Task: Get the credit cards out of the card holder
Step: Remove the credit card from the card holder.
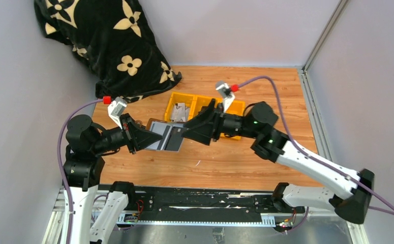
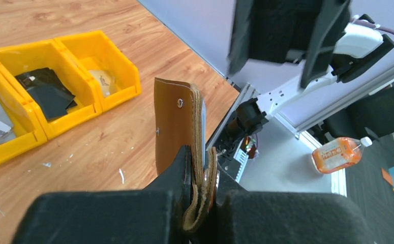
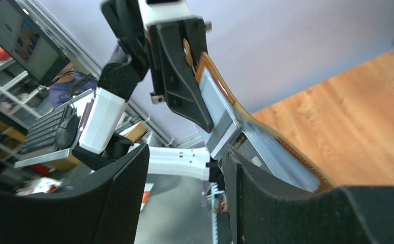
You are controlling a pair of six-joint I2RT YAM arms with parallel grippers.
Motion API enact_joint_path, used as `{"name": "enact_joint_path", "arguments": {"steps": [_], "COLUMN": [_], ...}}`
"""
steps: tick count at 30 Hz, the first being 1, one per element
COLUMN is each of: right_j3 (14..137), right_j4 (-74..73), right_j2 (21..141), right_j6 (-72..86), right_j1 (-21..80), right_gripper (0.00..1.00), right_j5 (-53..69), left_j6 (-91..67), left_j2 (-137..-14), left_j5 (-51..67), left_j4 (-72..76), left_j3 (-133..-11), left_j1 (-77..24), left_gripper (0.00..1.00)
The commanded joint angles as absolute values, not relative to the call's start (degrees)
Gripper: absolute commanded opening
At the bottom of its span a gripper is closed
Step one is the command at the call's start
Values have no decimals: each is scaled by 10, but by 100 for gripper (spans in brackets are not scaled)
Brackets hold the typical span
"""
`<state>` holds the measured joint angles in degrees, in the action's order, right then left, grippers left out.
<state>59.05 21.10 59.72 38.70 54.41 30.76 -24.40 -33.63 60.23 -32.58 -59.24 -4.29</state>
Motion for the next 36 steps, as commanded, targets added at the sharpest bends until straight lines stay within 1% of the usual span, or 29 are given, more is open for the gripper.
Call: {"name": "enact_joint_path", "arguments": {"steps": [1,6,14,21,30,36], "right_j3": [573,567,586,595,583,579], "right_j4": [302,352,320,337,495,617], "right_j2": [655,696,744,779,847,890], "right_j6": [463,492,473,494,604,685], "right_j1": [566,569,568,556,542,543], "right_gripper": [58,58,59,59,58,54], "right_j5": [342,360,367,380,409,425], "left_j6": [-286,-305,-367,-389,-425,-428], "left_j2": [-340,-339,-342,-367,-363,-347], "left_j5": [598,603,614,639,677,691], "left_j4": [-270,-255,-163,-128,-110,-127], "left_j3": [-591,-586,-544,-536,-522,-528], "left_j1": [-42,-42,-42,-42,-42,-42], "left_gripper": [0,0,0,0,0,0]}}
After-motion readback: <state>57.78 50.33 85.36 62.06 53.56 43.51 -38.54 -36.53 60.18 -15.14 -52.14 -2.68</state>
